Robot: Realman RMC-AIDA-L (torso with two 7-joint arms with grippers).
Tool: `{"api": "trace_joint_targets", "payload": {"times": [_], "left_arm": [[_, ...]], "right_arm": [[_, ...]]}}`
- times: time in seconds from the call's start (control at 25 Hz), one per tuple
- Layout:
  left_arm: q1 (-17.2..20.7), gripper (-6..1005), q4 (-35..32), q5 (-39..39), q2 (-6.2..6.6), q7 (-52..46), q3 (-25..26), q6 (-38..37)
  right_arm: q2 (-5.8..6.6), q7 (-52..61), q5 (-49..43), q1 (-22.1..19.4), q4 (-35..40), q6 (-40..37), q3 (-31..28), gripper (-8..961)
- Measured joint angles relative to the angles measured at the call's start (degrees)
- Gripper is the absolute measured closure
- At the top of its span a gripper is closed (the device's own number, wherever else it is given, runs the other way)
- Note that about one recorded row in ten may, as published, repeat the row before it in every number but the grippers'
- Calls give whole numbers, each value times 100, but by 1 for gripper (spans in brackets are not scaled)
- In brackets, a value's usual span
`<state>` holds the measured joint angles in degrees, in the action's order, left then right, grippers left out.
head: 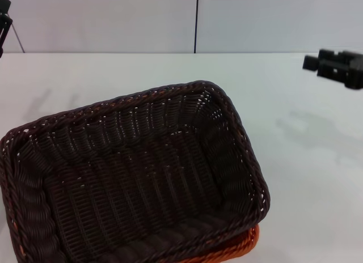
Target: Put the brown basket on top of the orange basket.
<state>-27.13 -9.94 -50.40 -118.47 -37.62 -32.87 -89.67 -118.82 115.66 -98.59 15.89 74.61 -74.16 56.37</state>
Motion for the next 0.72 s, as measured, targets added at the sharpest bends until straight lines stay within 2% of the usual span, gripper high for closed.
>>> {"api": "trace_joint_targets", "payload": {"times": [0.12, 0.16, 0.48, 0.52, 0.56, 0.64, 0.72], "left_arm": [[30, 293, 7, 3, 3, 2, 26, -88], [50, 293, 8, 10, 3, 5, 79, -143], [143, 294, 10, 74, 14, 4, 549, -406], [162, 294, 11, 77, 14, 3, 612, -434], [212, 294, 17, 80, 9, -3, 710, -481], [231, 294, 19, 80, 8, -4, 722, -489], [284, 295, 31, 80, 4, -6, 748, -524]], "right_arm": [[-8, -427, 329, 167, -303, 24, -290, 442], [0, -852, 820, 222, -618, 44, -553, 442], [-2, -2624, 1800, 252, -1291, -51, -1265, 442], [-2, -2925, 1986, 247, -1444, -46, -1375, 442], [10, -3598, 2517, 249, -1930, -77, -1690, 442], [11, -3822, 2672, 247, -2079, -93, -1782, 442], [12, -4747, 3230, 228, -2555, -236, -2060, 442]]}}
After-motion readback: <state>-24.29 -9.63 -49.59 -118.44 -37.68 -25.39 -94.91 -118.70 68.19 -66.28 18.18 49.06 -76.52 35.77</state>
